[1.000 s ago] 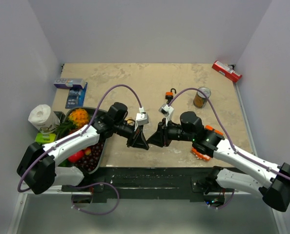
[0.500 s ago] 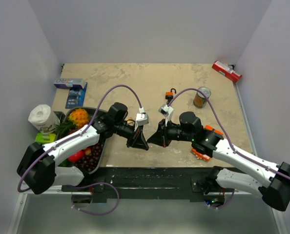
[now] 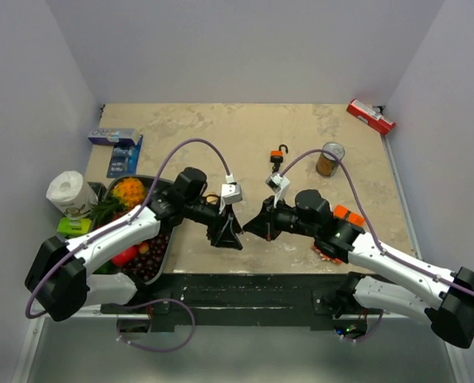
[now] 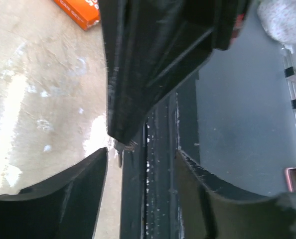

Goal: Unlock with the key

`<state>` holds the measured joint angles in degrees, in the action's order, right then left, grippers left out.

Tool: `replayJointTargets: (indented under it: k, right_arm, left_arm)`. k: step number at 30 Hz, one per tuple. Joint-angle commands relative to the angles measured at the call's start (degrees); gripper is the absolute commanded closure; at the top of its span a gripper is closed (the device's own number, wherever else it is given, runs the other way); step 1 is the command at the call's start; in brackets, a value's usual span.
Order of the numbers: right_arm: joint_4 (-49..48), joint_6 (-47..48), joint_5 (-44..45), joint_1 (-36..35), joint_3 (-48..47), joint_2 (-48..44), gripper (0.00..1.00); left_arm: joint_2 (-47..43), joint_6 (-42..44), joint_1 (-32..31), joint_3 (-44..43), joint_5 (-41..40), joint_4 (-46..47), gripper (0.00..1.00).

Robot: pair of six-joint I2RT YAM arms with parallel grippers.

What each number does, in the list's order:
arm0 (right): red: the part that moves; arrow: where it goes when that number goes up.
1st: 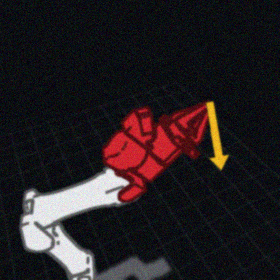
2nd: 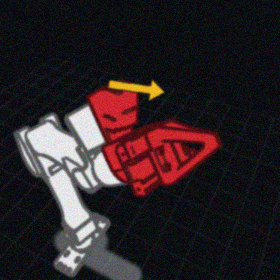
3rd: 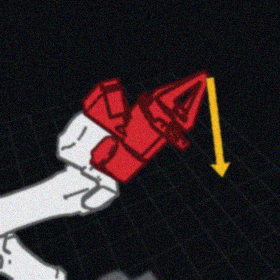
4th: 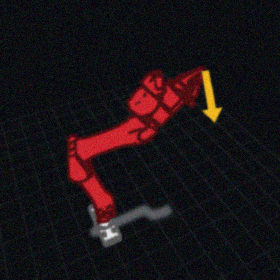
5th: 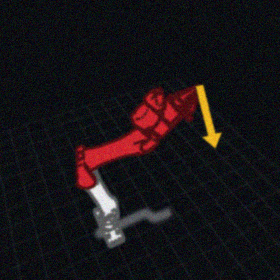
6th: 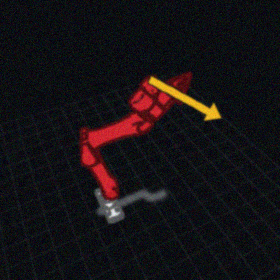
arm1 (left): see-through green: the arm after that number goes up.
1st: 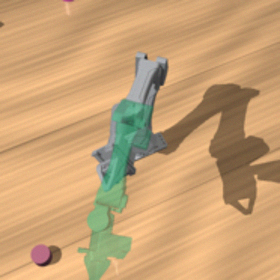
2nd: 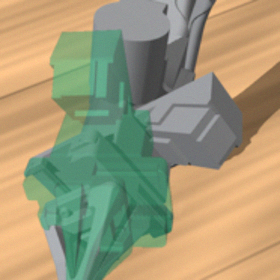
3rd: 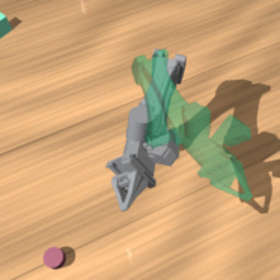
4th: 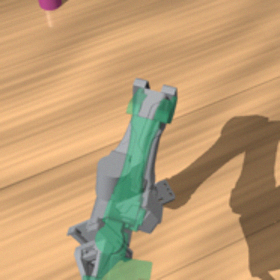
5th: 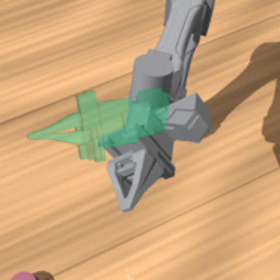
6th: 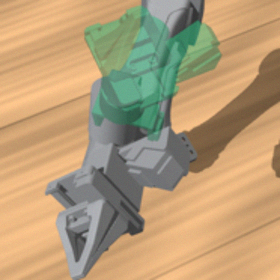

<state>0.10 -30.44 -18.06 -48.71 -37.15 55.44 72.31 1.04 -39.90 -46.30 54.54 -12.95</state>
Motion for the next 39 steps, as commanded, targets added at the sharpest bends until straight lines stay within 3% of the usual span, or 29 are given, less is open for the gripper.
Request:
replayJointTargets:
  k: [1,5,10,13,17,25,39]
  right_arm:
    - [-7.5,-4.4,6.7,-0.1,3.5,-3.0,1.0]
    - [-10.6,-5.5,10.8,-0.1,5.9,-6.0,1.0]
    - [-21.9,-9.9,13.4,-0.1,11.6,-11.9,1.0]
    - [-28.5,-11.9,13.7,-0.1,13.8,-13.4,1.0]
    - [-35.4,-13.5,13.1,0.0,16.2,-13.5,1.0]
    - [-42.9,-16.1,13.0,-0.1,18.2,-14.7,1.0]
    - [-43.3,-16.9,13.3,-0.1,18.2,-14.0,1.0]
  left_arm:
    - [-5.2,-0.7,-0.2,0.2,-3.9,1.9,0.29]
    - [-11.7,-7.8,0.0,3.2,-10.0,7.0,0.25]
    - [-24.6,-30.4,0.0,14.8,-23.9,31.4,0.21]
    - [-26.3,-41.2,0.0,19.0,-31.4,41.8,0.2]
    - [-24.5,-50.5,0.0,21.5,-31.9,52.7,0.22]
    - [-18.7,-55.9,-0.7,22.6,-30.6,59.6,0.29]
    - [-13.7,-59.0,-3.3,23.2,-29.1,67.8,0.59]
